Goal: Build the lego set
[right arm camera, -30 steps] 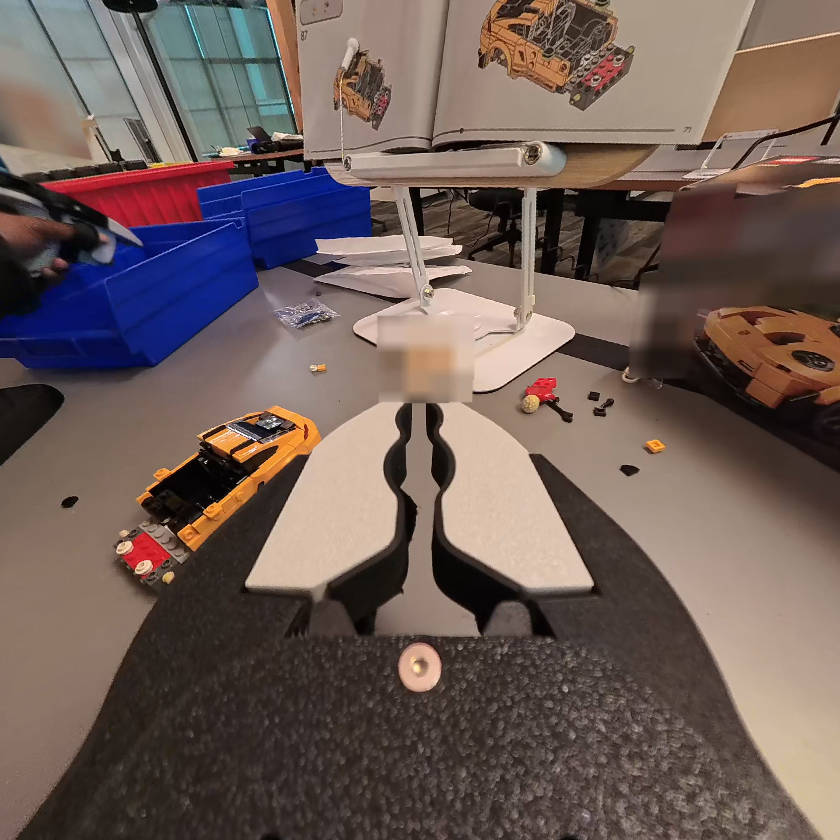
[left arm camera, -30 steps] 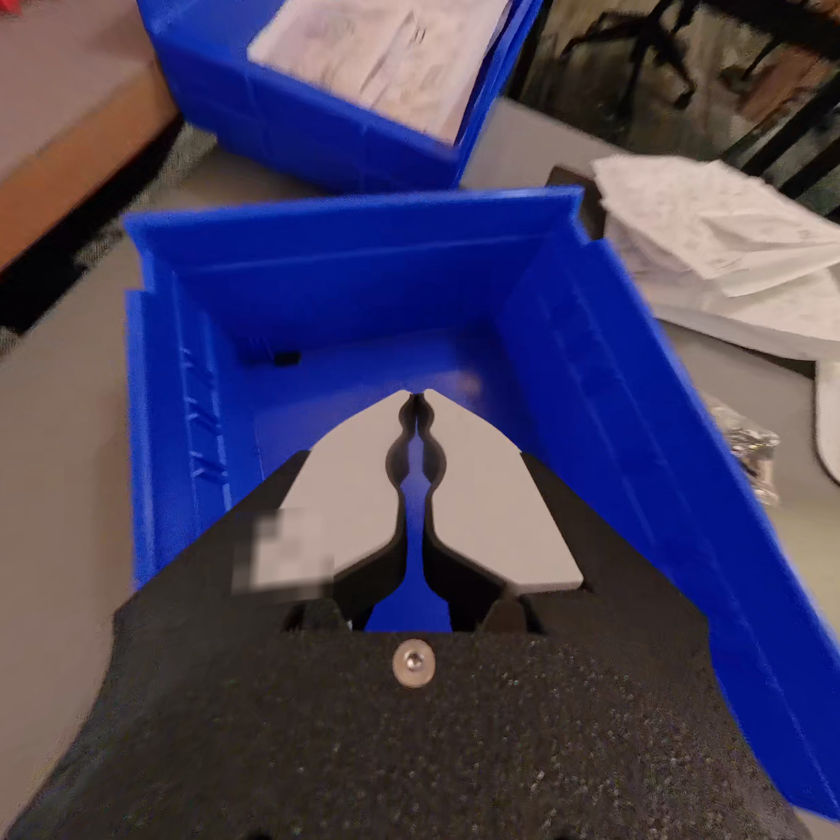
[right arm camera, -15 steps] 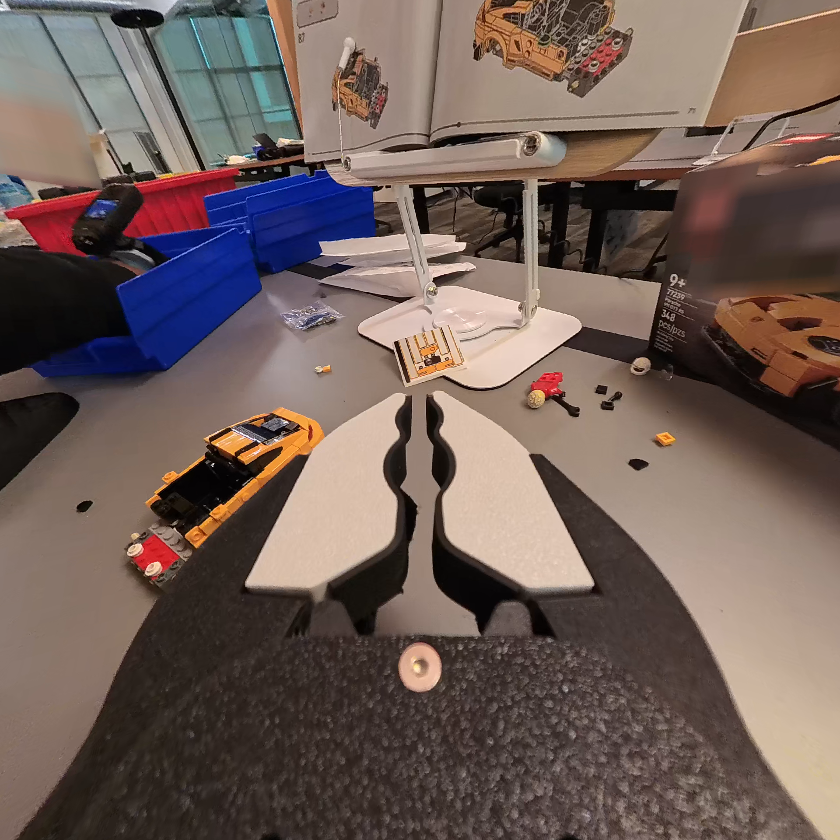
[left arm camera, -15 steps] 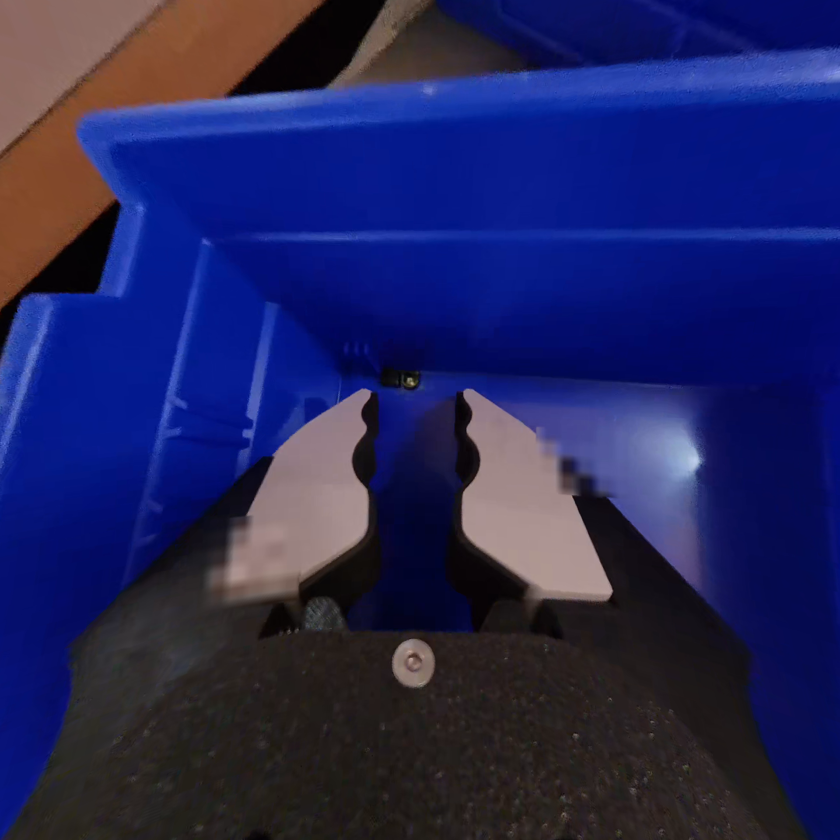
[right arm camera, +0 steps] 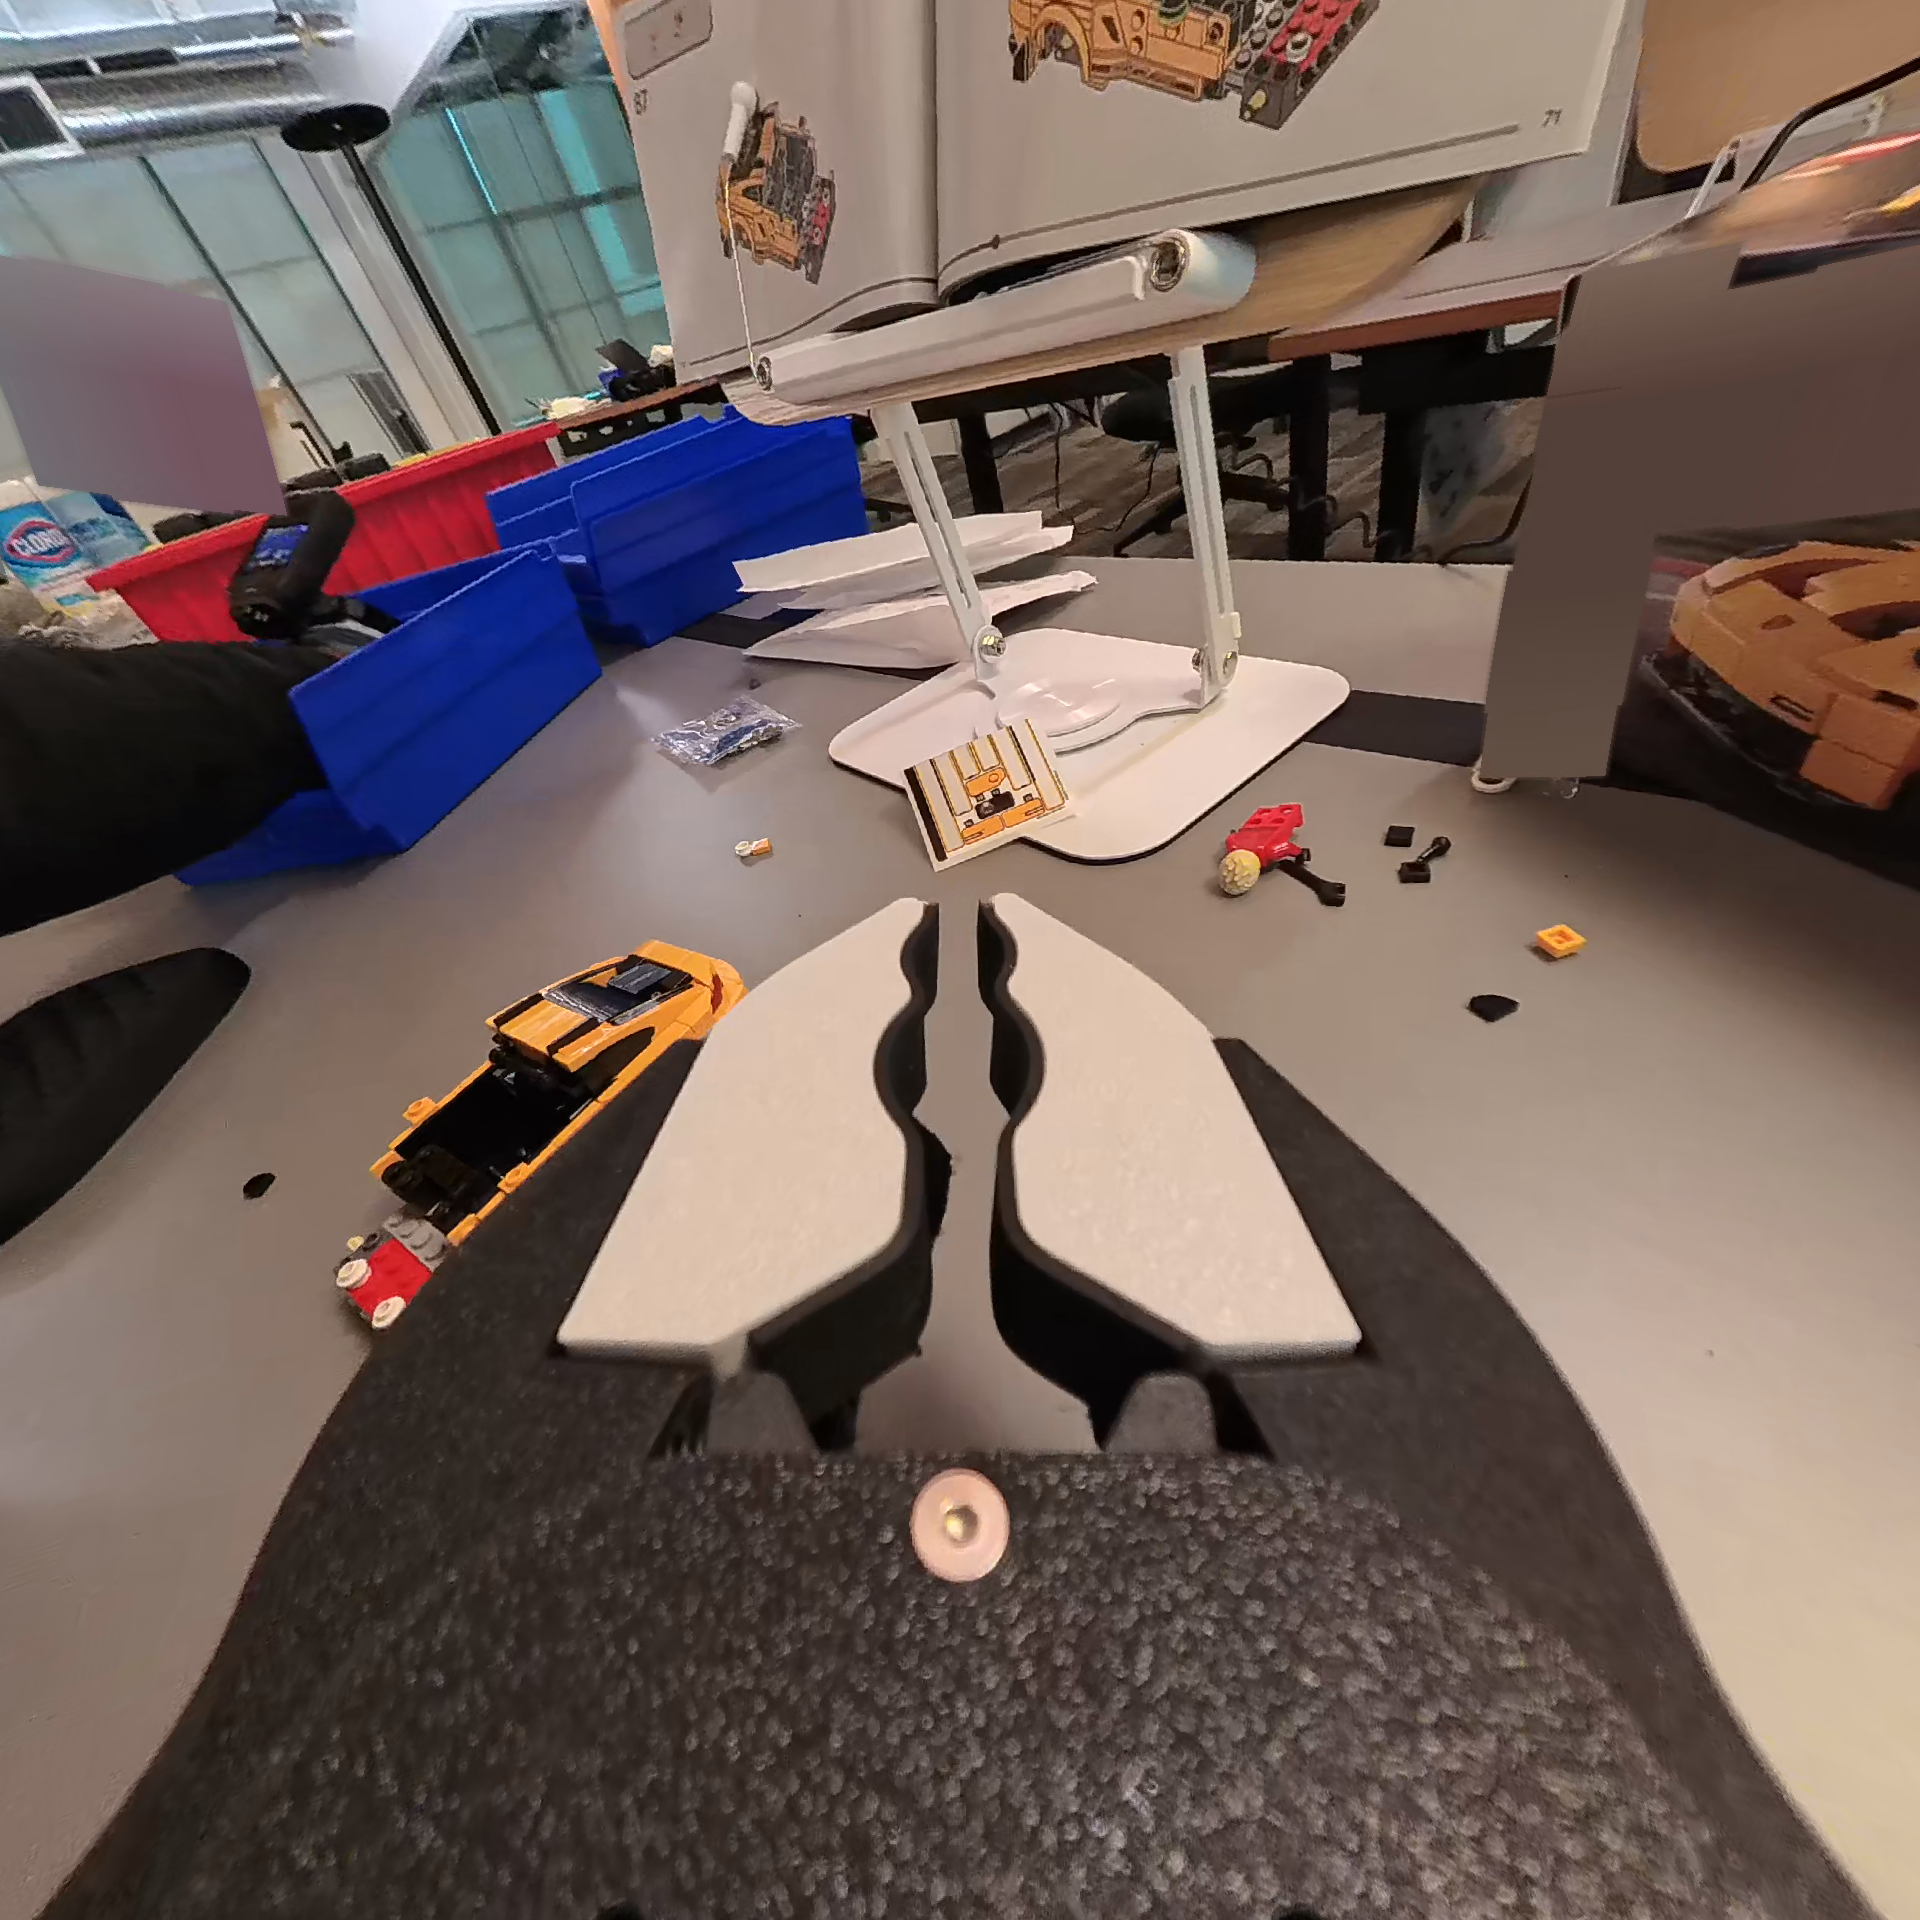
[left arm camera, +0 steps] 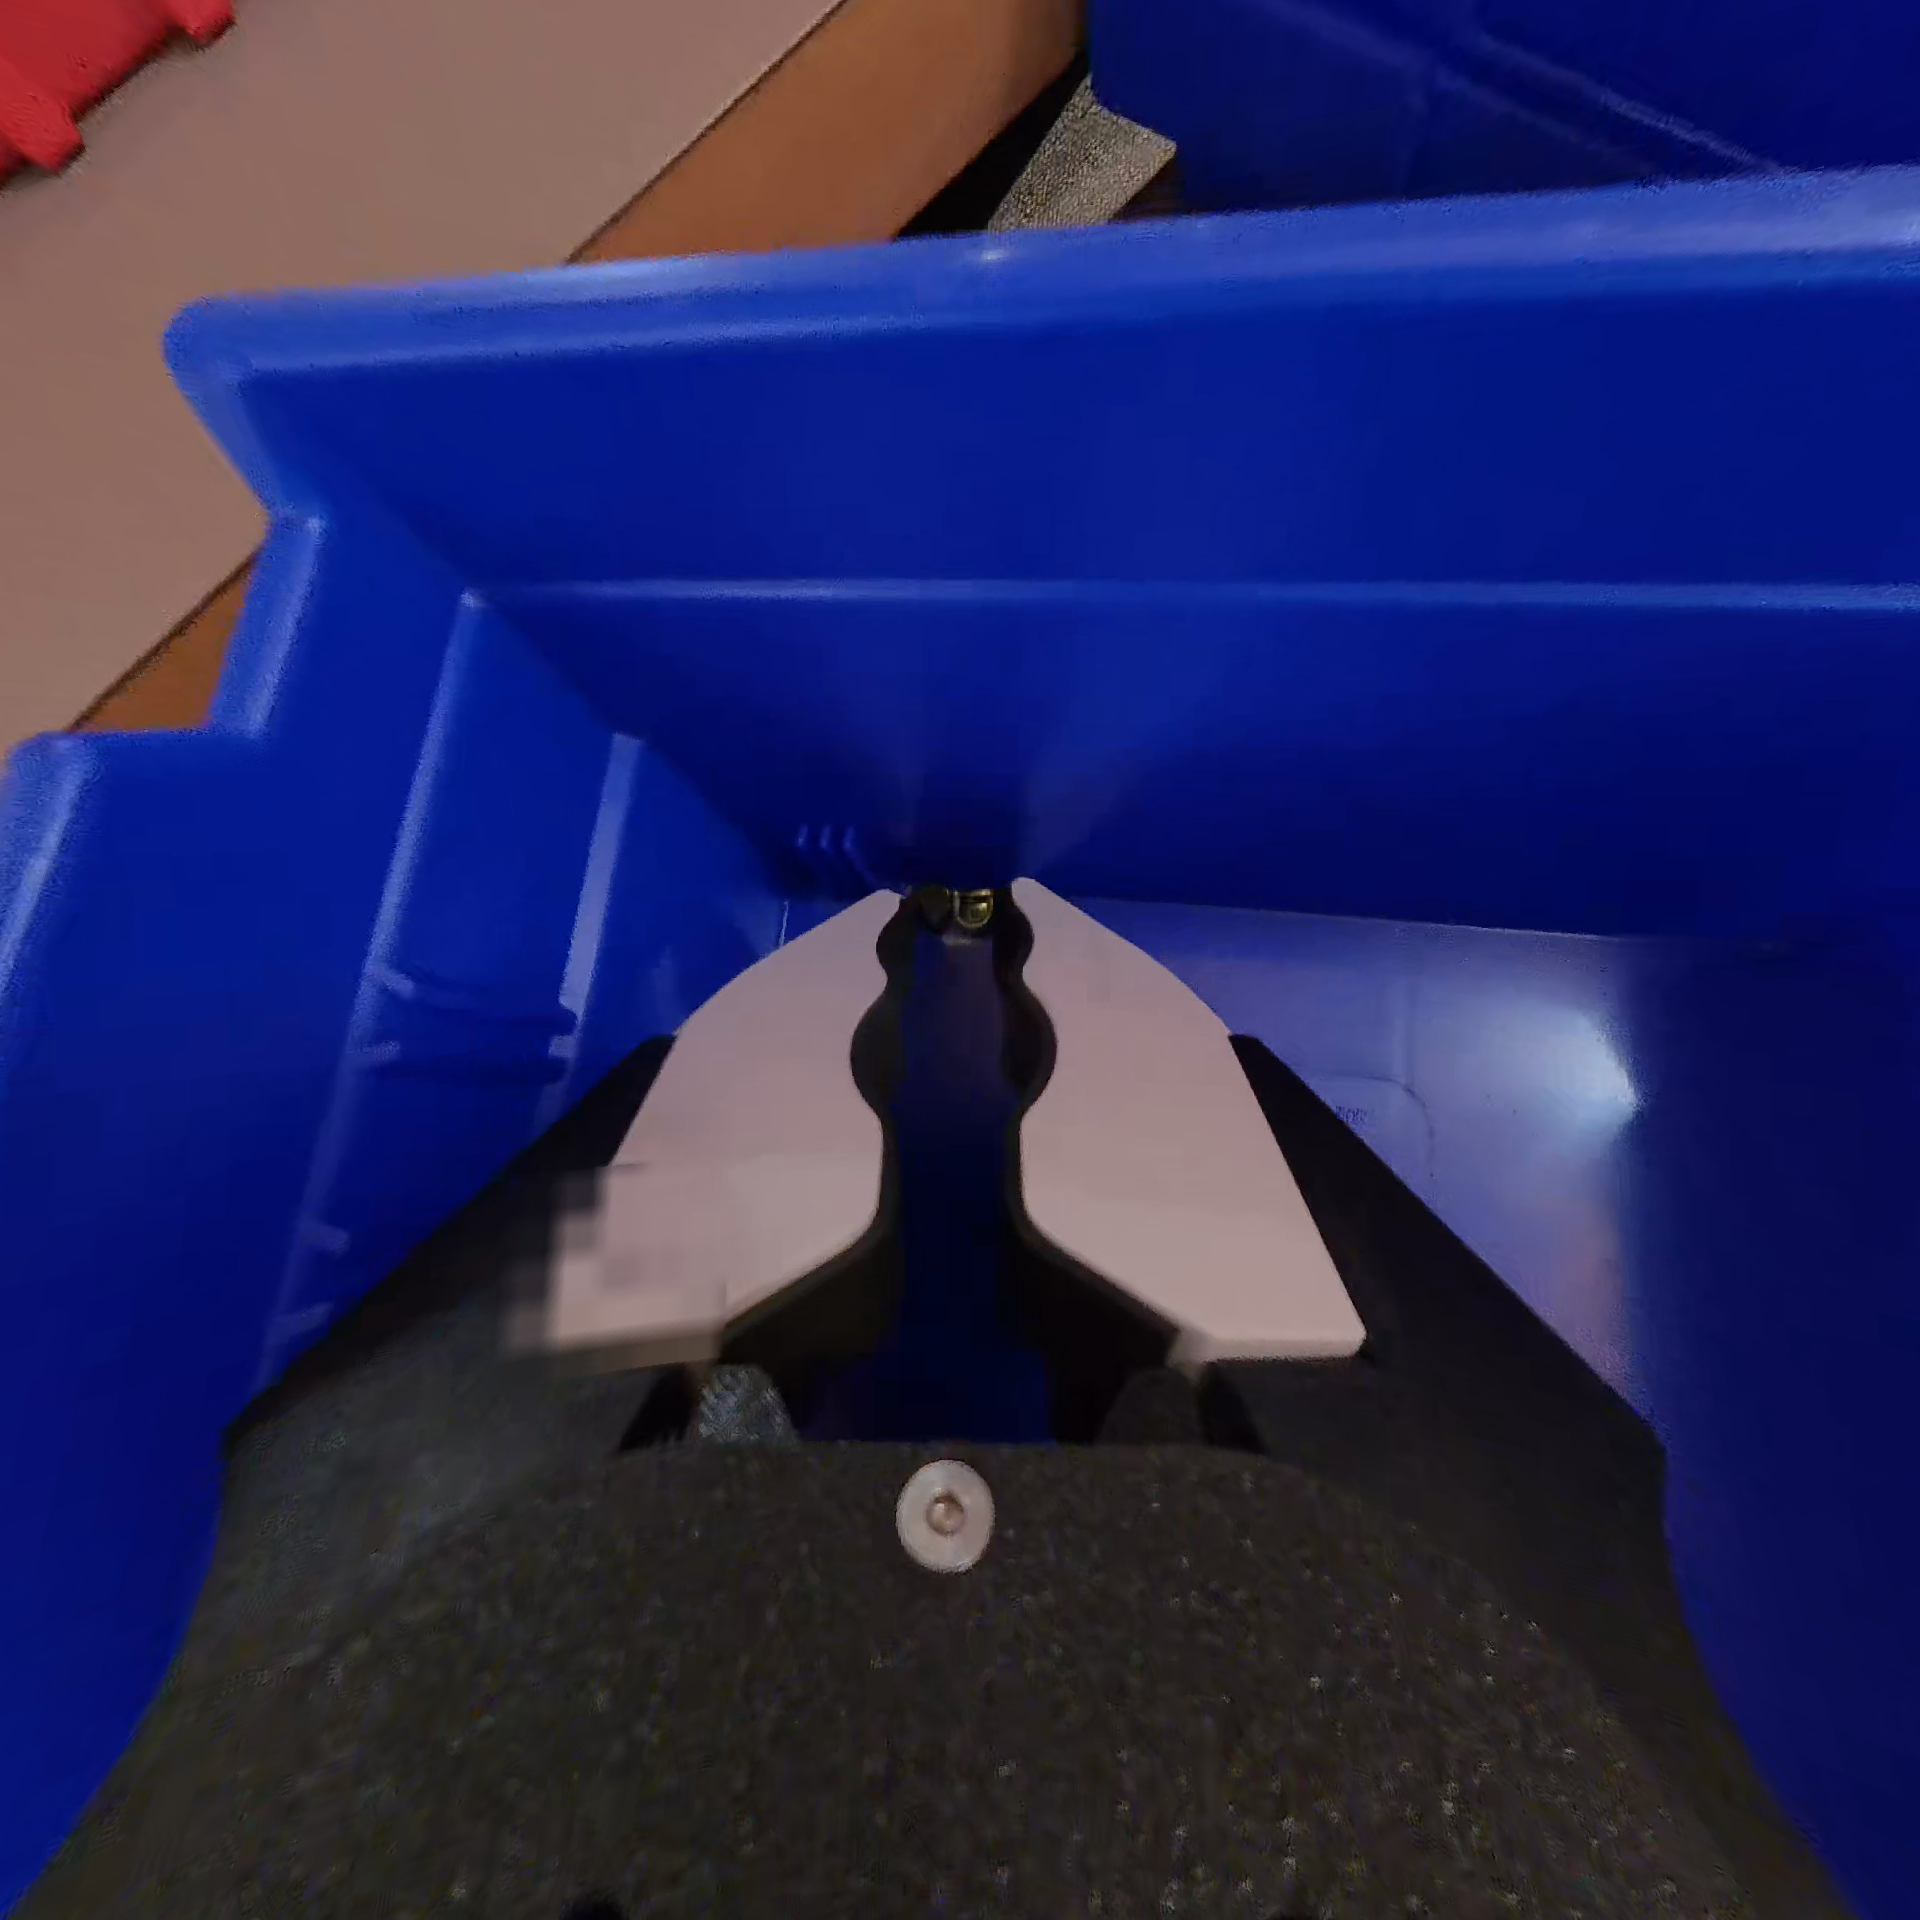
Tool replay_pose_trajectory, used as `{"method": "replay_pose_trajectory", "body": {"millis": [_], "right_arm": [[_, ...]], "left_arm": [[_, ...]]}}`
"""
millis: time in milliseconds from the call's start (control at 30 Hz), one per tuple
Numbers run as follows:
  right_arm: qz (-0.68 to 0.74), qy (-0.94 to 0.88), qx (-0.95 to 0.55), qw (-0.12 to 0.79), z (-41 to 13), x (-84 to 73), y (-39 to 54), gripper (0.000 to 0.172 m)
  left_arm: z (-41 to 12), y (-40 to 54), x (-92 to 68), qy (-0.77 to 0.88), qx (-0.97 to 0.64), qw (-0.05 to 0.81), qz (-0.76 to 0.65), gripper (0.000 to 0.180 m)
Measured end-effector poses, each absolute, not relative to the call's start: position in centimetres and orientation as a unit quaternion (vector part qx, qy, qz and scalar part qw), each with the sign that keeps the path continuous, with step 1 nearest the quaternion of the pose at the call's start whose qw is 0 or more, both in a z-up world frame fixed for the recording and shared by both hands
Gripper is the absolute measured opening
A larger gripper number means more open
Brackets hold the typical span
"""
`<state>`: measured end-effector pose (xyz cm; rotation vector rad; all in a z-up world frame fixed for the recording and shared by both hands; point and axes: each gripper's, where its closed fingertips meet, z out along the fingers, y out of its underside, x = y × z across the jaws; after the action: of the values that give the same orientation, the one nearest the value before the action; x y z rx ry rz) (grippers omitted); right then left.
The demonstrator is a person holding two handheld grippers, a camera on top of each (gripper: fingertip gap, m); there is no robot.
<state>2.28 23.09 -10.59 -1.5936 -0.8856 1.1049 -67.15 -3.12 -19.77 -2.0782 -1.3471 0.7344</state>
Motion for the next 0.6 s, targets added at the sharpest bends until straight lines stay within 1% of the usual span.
{"method": "replay_pose_trajectory", "body": {"millis": [33, 67, 233, 333, 433, 533, 600], "right_arm": [[0.454, -0.363, -0.655, 0.483, -10.7, 2.3, 23.1, 0.007], [0.454, -0.363, -0.656, 0.482, -10.7, 2.3, 23.1, 0.007], [0.451, -0.365, -0.655, 0.484, -10.7, 2.3, 23.1, 0.007], [0.447, -0.368, -0.653, 0.488, -10.6, 2.3, 23.1, 0.007], [0.446, -0.369, -0.652, 0.49, -10.5, 2.3, 23.0, 0.007], [0.445, -0.37, -0.651, 0.492, -10.4, 2.3, 23.0, 0.007], [0.445, -0.372, -0.65, 0.491, -10.4, 2.2, 22.9, 0.007]], "left_arm": [[-19.8, -3.1, -67.2, -0.494, -0.777, 0.275, 0.276, 0.014], [-19.8, -3.1, -67.0, -0.49, -0.78, 0.274, 0.276, 0.003], [-19.7, -2.8, -65.9, -0.478, -0.788, 0.291, 0.256, 0.0], [-18.6, -2.1, -64.5, -0.476, -0.782, 0.336, 0.223, 0.001], [-16.0, -1.1, -62.5, -0.443, -0.782, 0.387, 0.204, 0.001], [-12.0, -0.2, -59.8, -0.402, -0.78, 0.447, 0.175, 0.0], [-9.8, -0.5, -58.1, -0.373, -0.787, 0.461, 0.17, 0.0]]}}
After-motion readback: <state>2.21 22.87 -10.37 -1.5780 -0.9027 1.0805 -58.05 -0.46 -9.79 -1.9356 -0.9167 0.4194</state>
